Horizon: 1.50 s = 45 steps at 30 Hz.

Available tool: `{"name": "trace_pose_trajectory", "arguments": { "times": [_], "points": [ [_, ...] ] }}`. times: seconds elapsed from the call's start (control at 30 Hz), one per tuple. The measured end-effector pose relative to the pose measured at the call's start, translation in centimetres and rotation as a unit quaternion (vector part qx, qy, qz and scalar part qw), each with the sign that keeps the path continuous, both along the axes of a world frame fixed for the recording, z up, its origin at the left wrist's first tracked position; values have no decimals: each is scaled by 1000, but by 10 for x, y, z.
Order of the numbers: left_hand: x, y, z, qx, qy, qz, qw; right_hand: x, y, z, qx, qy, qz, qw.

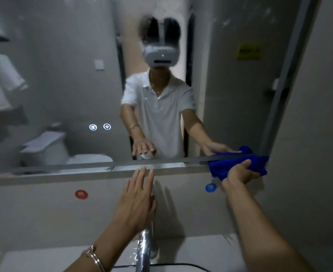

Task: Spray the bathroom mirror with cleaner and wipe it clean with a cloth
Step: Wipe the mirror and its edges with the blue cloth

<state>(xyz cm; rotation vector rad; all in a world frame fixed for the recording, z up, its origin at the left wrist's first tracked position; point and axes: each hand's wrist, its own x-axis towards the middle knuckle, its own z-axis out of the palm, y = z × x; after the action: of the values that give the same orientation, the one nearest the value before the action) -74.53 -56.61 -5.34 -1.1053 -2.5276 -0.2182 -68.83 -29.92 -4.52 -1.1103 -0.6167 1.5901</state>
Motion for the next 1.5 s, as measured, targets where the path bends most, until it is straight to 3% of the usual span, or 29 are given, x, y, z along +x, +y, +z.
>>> {"name": "trace_pose_trajectory", "arguments": {
  "times": [0.23, 0.47, 0.73, 0.93, 1.3, 1.5],
  "points": [
    [-9, -28, 13, -1, -11, -13, 1000, 30, 23, -17, -37, -46, -20, 998],
    [5, 2, 22, -39, -14, -10, 999, -11, -31, 11, -32, -33, 56, 997],
    [2, -5, 31, -36, 5, -3, 999, -39, -69, 9, -40, -58, 121, 990],
    [3, -21, 21, -6, -33, -16, 999, -45, -104, 22, -47, -74, 204, 975],
    [-33, -131, 1, 55, -106, 85, 989, -107, -230, 28, -60, -10, 323, 944],
    [-68, -216, 0, 57, -105, 142, 983, -153, -330, 37, -75, 12, 400, 913]
  ]
}}
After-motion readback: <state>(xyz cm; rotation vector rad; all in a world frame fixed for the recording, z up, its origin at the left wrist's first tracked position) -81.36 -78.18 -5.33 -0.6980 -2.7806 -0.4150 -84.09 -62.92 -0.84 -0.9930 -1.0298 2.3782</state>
